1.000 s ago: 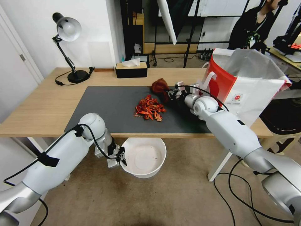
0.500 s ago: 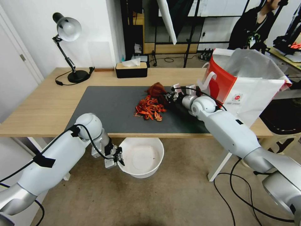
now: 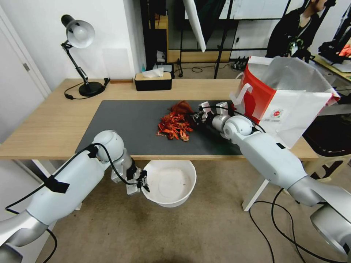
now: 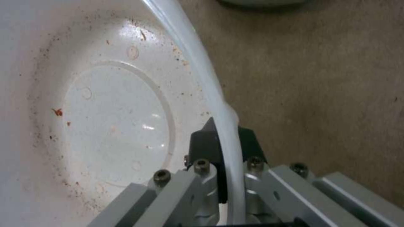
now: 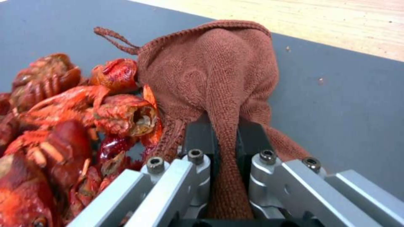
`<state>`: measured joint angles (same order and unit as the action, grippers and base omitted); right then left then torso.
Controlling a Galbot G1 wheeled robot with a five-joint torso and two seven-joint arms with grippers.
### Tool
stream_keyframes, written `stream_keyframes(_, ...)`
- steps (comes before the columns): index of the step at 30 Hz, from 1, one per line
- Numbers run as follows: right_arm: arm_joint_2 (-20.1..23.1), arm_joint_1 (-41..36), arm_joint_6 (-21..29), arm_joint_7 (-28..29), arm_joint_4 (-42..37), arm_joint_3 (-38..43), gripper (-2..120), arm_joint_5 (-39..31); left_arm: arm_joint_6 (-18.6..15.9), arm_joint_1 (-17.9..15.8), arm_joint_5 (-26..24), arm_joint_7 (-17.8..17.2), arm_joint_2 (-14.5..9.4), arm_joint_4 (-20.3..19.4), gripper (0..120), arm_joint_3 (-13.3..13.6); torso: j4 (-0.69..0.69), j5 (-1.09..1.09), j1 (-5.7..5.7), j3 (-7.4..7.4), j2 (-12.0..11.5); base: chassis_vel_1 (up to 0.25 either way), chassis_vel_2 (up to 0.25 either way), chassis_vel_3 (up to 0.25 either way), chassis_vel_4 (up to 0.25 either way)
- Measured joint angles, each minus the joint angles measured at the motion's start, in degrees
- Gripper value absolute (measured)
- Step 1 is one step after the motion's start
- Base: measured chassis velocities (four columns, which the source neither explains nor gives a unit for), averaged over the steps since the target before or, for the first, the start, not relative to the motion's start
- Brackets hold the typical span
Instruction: Sweep shrimp from table into container with towel, then put container into takeout bag.
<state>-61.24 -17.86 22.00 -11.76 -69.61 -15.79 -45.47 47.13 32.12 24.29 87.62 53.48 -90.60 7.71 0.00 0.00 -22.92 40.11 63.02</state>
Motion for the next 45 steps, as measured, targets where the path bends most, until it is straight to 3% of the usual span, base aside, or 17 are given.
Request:
stream_keyframes(24,3.88,-4.12,3.10,1.39,-8.12,-0.28,5,-1.58,0.00,-1.10,0.31,0.01,1.43,0.67,0,0.38,0.00,0.00,0.00,-0.01,0.01,0.000,0.000,0.000,0.000)
stream_keyframes(45,6.98,-8.60,4.34,2.32,-15.62,0.34,5,-2.73,0.00,-1.84,0.45,0.01,1.28,1.02,0,0.44,-0.01,-0.01,0.01,0.00,0.00,0.000,0.000,0.000,0.000)
